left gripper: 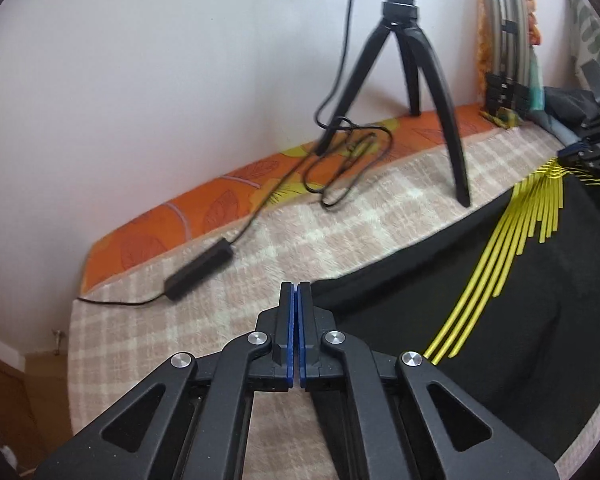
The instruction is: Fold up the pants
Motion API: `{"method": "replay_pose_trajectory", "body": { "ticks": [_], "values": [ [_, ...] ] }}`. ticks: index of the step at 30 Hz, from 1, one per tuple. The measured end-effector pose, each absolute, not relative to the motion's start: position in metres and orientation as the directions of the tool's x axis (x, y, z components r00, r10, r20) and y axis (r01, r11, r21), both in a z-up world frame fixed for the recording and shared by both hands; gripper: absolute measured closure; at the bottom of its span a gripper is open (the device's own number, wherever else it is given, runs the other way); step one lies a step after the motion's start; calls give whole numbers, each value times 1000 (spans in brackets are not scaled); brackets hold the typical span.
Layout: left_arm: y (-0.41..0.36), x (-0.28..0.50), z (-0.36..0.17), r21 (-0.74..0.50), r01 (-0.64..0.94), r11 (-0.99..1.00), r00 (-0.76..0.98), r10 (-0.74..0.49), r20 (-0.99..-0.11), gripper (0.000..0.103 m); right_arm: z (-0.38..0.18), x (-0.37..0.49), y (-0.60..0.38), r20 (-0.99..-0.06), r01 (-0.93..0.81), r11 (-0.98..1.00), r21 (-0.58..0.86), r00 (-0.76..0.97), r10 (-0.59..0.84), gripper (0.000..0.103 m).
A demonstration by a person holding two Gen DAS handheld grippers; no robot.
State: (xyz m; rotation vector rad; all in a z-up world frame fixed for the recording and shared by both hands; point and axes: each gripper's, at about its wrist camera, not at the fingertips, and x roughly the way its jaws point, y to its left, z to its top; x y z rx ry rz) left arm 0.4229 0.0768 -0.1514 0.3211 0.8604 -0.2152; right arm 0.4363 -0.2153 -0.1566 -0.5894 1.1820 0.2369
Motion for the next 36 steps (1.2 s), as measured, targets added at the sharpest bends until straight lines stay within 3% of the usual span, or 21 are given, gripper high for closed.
{"method": "replay_pose_trajectory", "body": {
  "ticks": [4, 5, 7, 11, 15, 17, 19, 23, 29, 32, 33, 35, 36],
  "values": [
    [88, 423, -145, 142, 281, 949, 627, -69, -776, 102, -158, 438, -227, -920, -450, 838, -307, 366, -141, 102],
    [90, 421, -143, 130, 279, 951, 626, -77, -776, 100, -156, 437, -229, -922, -442, 844, -303, 360, -142, 95],
    [94, 413, -135, 102, 286, 953, 619, -102, -779, 95, -148, 434, -231, -922, -428, 855, -293, 364, -134, 70],
    [93, 381, -120, 86, 320, 943, 617, -139, -774, 84, -113, 409, -227, -906, -427, 867, -259, 419, -64, 63],
    [92, 343, -111, 70, 345, 936, 608, -166, -776, 67, -79, 362, -221, -890, -430, 882, -196, 456, 25, 44],
    [97, 327, -110, 50, 343, 938, 593, -176, -786, 64, -69, 333, -219, -883, -408, 897, -173, 468, 42, 39],
    [105, 313, -115, 11, 311, 950, 564, -175, -807, 64, -70, 314, -223, -885, -339, 931, -138, 464, 38, 27],
    [122, 295, -135, -124, 215, 969, 476, -215, -853, 63, -82, 272, -254, -905, -129, 992, 6, 420, 60, 23],
    [135, 284, -146, -309, 79, 948, 437, -312, -844, 63, -113, 236, -303, -906, 168, 954, 249, 389, 168, 22],
    [127, 287, -153, -337, 60, 940, 419, -330, -846, 65, -127, 235, -315, -870, 250, 890, 381, 421, 255, 22],
    [122, 287, -156, -326, 66, 943, 420, -322, -849, 79, -131, 235, -318, -854, 274, 860, 430, 432, 289, 22],
    [116, 288, -160, -283, 70, 956, 430, -285, -857, 95, -139, 236, -320, -824, 294, 814, 500, 451, 343, 22],
    [116, 290, -162, -275, 65, 959, 438, -275, -856, 97, -142, 239, -318, -821, 303, 807, 507, 456, 345, 22]
  ]
}}
